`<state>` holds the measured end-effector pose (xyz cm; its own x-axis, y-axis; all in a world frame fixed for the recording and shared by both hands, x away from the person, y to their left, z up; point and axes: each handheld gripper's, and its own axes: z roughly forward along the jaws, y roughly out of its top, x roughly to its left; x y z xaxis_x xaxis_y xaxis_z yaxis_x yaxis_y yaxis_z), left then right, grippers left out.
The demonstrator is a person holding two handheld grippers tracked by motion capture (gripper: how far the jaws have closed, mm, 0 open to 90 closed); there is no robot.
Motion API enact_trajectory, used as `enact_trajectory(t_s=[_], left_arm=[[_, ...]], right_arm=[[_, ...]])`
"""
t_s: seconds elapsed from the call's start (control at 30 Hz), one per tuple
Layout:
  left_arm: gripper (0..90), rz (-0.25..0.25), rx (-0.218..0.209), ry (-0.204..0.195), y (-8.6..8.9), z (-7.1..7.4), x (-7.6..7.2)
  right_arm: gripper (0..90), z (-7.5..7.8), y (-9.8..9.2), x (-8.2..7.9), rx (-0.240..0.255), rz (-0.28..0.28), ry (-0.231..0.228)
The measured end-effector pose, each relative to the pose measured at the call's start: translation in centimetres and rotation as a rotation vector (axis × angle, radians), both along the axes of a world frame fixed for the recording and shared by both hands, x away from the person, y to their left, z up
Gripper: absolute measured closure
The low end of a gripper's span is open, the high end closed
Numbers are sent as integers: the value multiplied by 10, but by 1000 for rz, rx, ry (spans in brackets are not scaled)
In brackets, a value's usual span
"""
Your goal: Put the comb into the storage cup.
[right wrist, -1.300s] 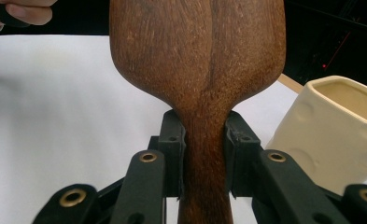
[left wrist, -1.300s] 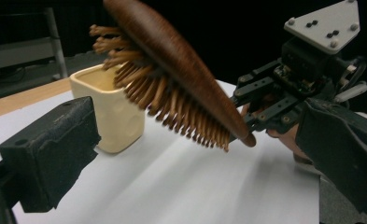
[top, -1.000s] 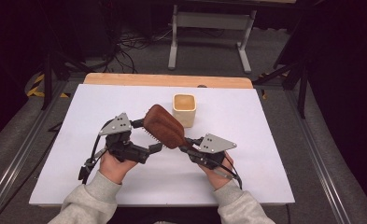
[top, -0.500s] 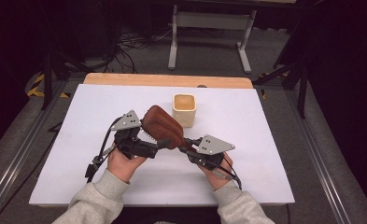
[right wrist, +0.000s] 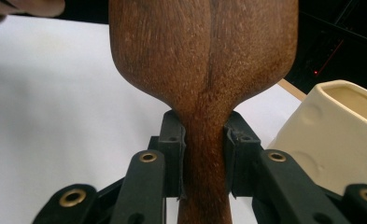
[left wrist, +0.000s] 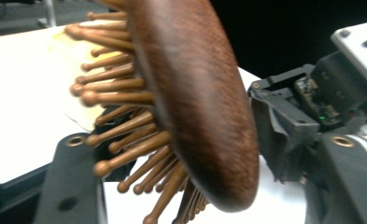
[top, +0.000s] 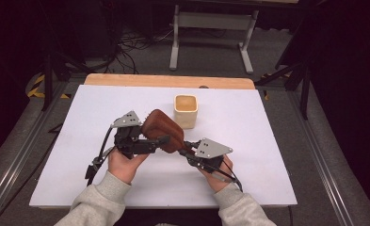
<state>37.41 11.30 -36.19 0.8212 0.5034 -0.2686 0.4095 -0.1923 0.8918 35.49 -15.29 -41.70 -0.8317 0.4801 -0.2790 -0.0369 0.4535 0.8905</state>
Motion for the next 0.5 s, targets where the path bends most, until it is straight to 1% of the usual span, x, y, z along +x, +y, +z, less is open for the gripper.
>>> enact_trajectory(t_s=[0.03, 0.1, 0.2, 0.23, 0.3, 0.37, 0.47, 0.5], left_arm=[[411, -8, -1, -6, 1, 0, 1], [454, -32, -16, 4, 3, 2, 0], [504, -51, -10, -8, 2, 4, -3], [513, -57, -5, -16, 2, 5, -3], [529, -68, -9, -21, 2, 6, -5], [543, -69, -7, -22, 1, 8, -6], [558, -77, 3, -42, 0, 10, -8], [562, -77, 2, -41, -1, 11, -9]], right_arm=[[720, 0, 0, 0, -5, 2, 1], [720, -2, 2, 0, -16, 2, 0], [718, -4, 4, 0, -30, 10, 0], [717, -4, 4, 1, -30, 14, 1], [716, -4, 4, 0, -28, 16, -2], [715, -3, 4, 0, -27, 20, -3], [713, -3, 4, 1, -20, 24, -2], [712, -3, 3, 1, -17, 27, -3]])
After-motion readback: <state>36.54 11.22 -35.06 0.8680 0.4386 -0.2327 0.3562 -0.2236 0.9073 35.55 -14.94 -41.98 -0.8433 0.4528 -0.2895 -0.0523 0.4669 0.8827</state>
